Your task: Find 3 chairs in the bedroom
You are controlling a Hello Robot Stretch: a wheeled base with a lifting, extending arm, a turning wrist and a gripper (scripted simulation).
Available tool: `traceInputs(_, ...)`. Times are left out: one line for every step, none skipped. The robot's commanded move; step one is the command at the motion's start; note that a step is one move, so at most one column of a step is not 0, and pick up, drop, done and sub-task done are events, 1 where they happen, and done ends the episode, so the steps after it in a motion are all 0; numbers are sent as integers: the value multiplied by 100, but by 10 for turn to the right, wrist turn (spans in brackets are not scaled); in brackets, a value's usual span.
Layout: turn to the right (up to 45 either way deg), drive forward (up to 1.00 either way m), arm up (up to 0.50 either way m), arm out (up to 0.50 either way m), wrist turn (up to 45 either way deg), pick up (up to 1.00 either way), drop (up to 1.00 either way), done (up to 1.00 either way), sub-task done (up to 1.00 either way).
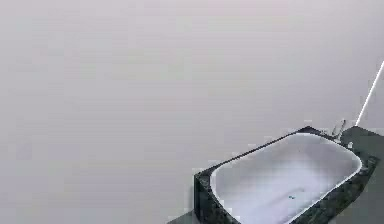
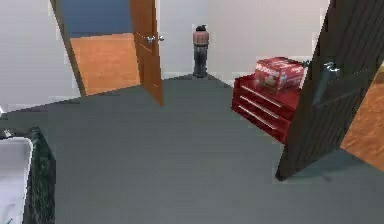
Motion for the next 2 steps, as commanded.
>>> traceInputs(450,0,0,0,0,0,0,0,0)
traceInputs(240,0,0,0,0,0,0,0,0)
